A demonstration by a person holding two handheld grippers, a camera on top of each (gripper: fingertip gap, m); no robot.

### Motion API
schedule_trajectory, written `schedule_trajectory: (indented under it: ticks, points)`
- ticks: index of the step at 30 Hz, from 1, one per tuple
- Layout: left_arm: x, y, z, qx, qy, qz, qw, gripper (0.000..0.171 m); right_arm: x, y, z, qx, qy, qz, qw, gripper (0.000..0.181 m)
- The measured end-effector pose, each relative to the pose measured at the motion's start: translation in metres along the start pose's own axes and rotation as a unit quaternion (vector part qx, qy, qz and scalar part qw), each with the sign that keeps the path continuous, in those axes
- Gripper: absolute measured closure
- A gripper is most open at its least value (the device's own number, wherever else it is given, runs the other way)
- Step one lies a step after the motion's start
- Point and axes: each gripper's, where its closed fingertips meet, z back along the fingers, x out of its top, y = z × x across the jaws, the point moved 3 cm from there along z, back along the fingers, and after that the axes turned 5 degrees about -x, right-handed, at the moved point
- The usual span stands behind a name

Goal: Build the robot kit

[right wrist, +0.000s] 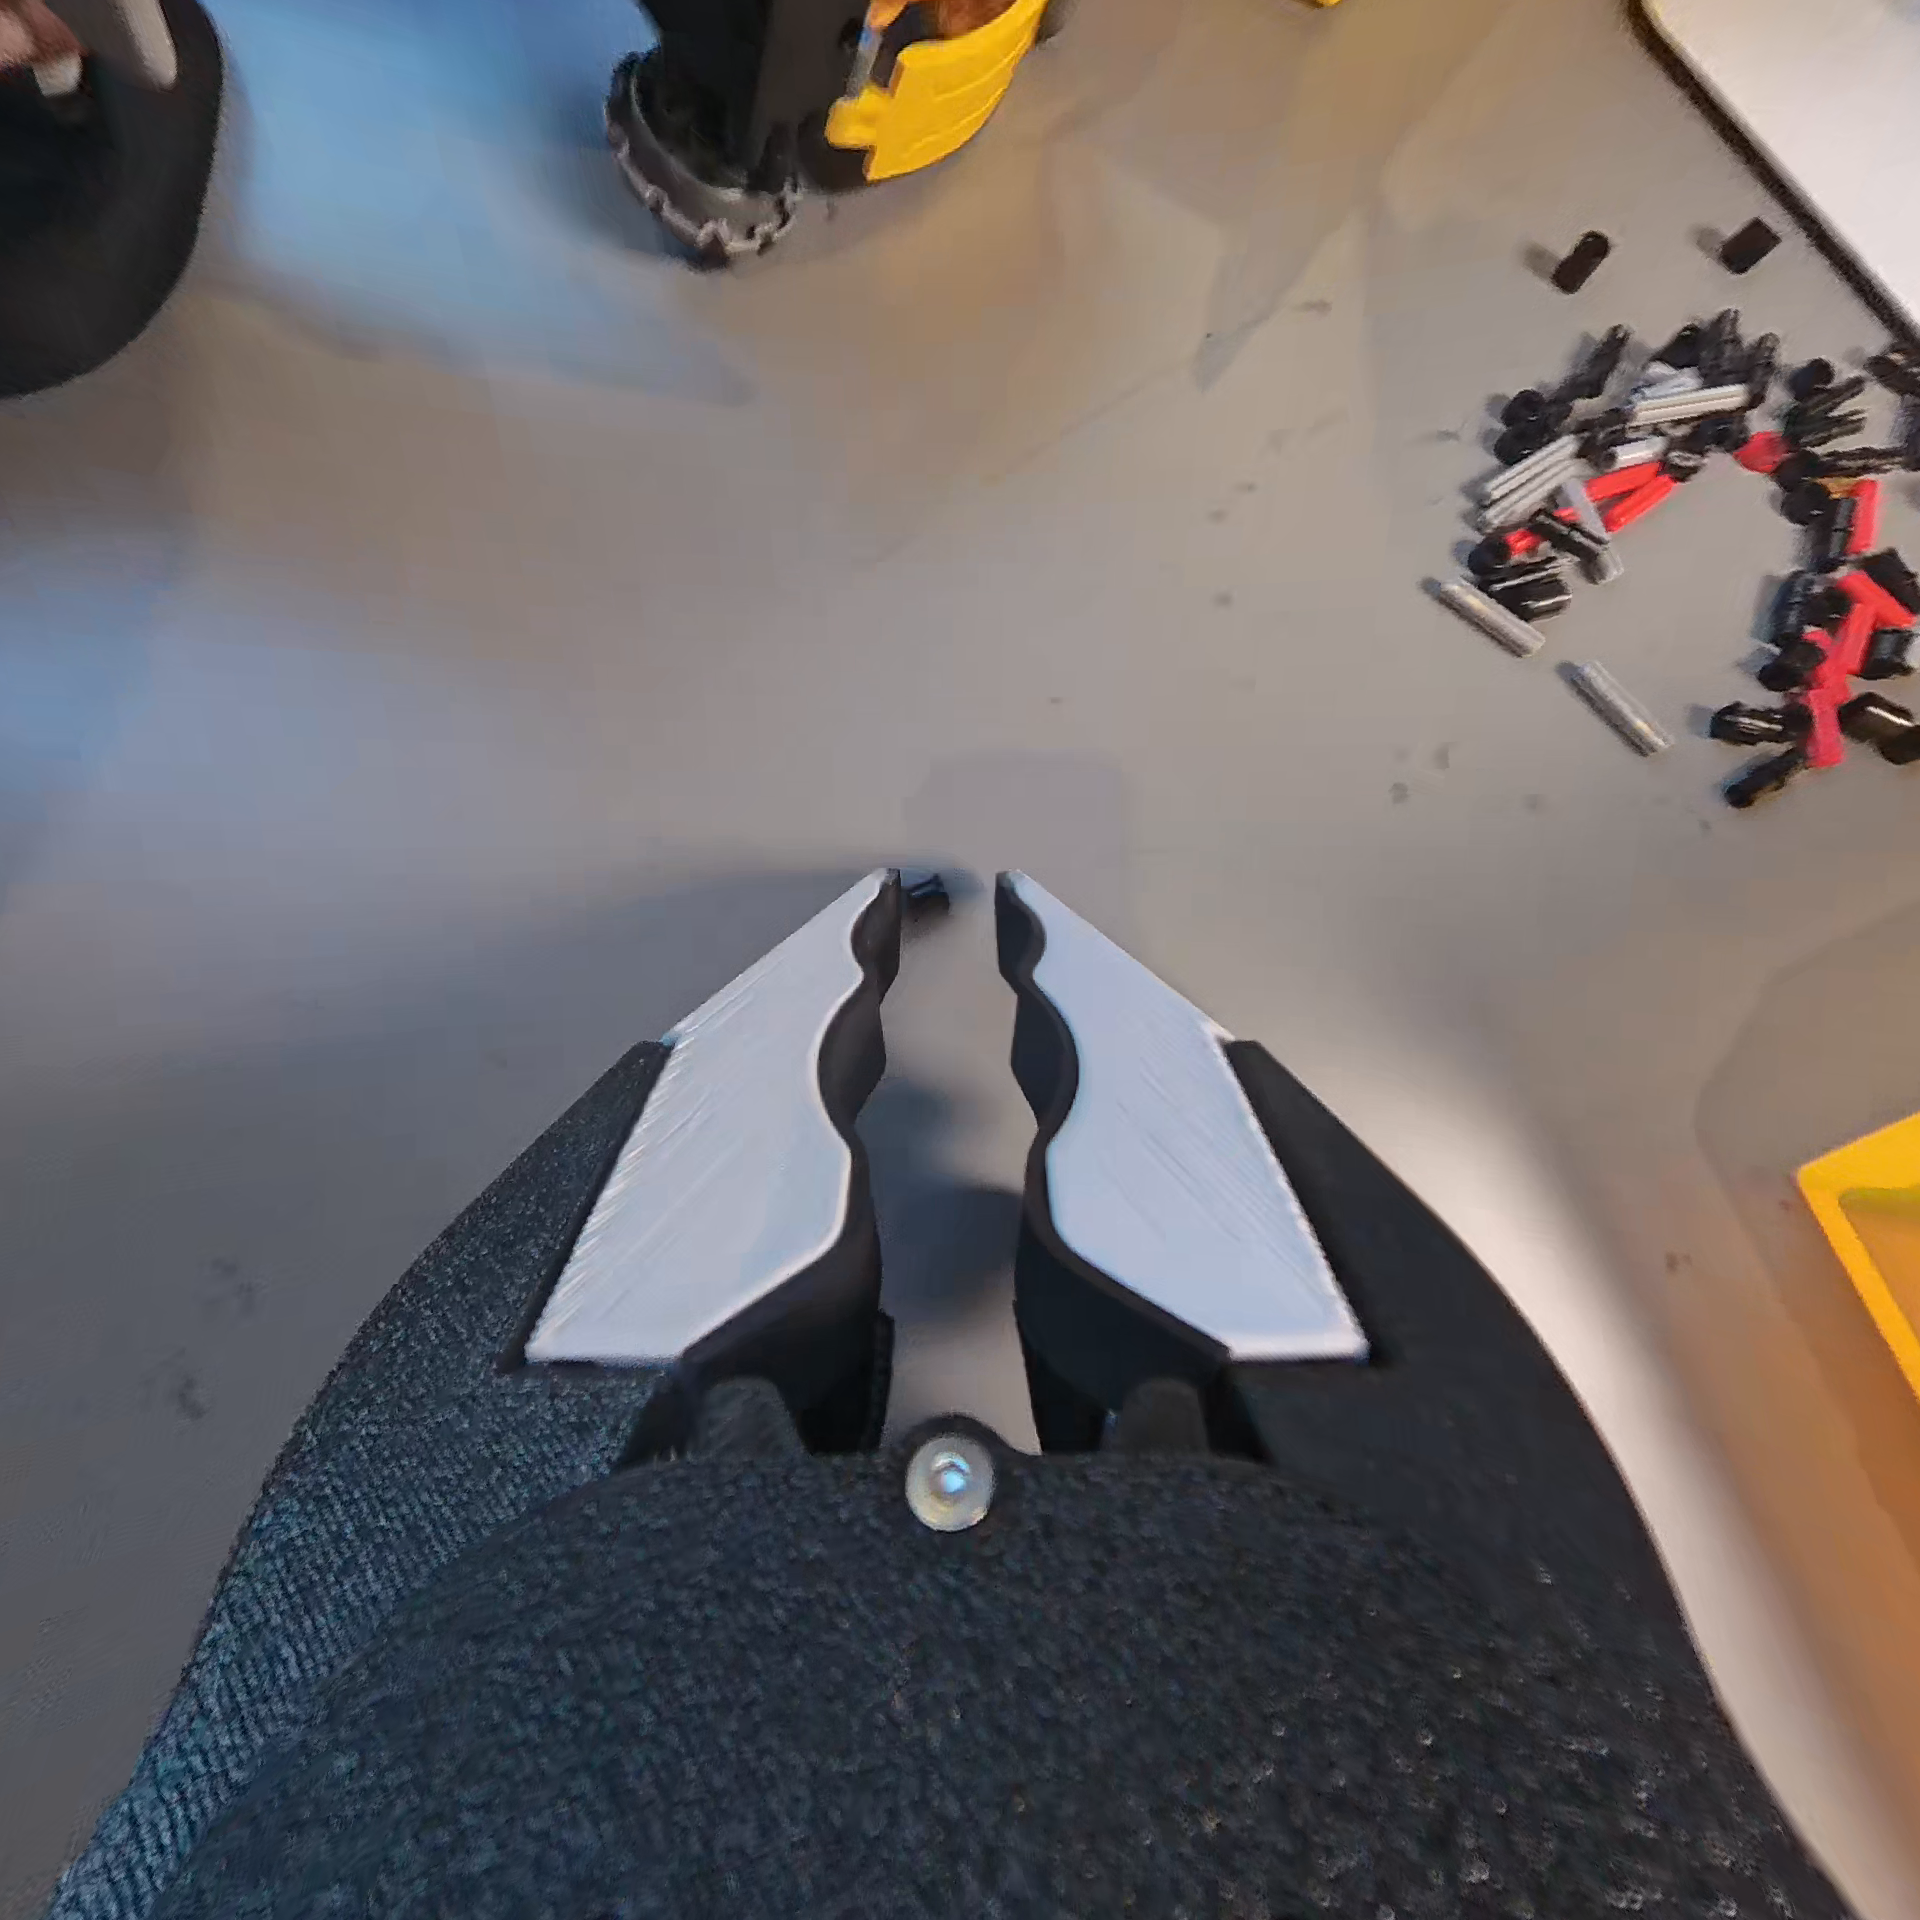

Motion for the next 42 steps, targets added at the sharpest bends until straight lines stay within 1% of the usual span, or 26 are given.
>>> schedule_trajectory:
  ticks: [2,4,6,8,10,13,18,23,26,33,36,39,42]
  points:
    - [-0.001,0.0,0.0,0.001,0.003,0.003,1.0,0.126,0.009,-0.019,0.006,-0.029,-0.04,-0.047,0.998,0.162]
    - [0.0,0.0,0.001,0.0,0.003,0.003,1.0,0.126,0.016,-0.046,0.012,-0.079,-0.077,-0.099,0.989,0.162]
    - [0.0,-0.001,0.001,-0.002,0.004,0.002,1.0,0.126,0.017,-0.075,0.013,-0.141,-0.088,-0.138,0.976,0.162]
    - [0.0,-0.003,0.001,-0.006,0.006,0.001,1.0,0.126,0.018,-0.093,0.01,-0.184,-0.095,-0.162,0.965,0.162]
    - [-0.001,-0.006,0.0,-0.011,0.007,0.001,1.0,0.125,0.018,-0.105,0.003,-0.216,-0.086,-0.173,0.957,0.162]
    - [0.0,-0.009,0.0,-0.018,0.006,0.005,1.0,0.125,0.025,-0.114,-0.008,-0.244,-0.082,-0.182,0.949,0.162]
    - [0.001,-0.011,0.002,-0.03,0.002,0.016,0.999,0.126,0.032,-0.129,-0.023,-0.299,-0.057,-0.187,0.934,0.169]
    - [0.004,-0.011,0.005,-0.039,-0.011,0.033,0.999,0.126,0.027,-0.142,-0.031,-0.322,-0.029,-0.215,0.921,0.166]
    - [0.005,-0.011,0.007,-0.047,-0.02,0.048,0.998,0.127,0.029,-0.143,-0.035,-0.32,-0.027,-0.23,0.919,0.166]
    - [0.004,-0.009,0.008,-0.047,-0.02,0.061,0.997,0.127,0.031,-0.144,-0.042,-0.319,-0.004,-0.229,0.92,0.169]
    - [0.002,-0.007,0.007,-0.041,-0.014,0.065,0.997,0.126,0.029,-0.143,-0.046,-0.313,0.024,-0.216,0.925,0.168]
    - [0.001,-0.006,0.006,-0.039,-0.01,0.068,0.997,0.126,0.028,-0.145,-0.047,-0.311,0.036,-0.217,0.925,0.172]
    - [0.001,-0.005,0.007,-0.039,-0.01,0.069,0.997,0.126,0.029,-0.145,-0.047,-0.305,0.043,-0.214,0.927,0.172]
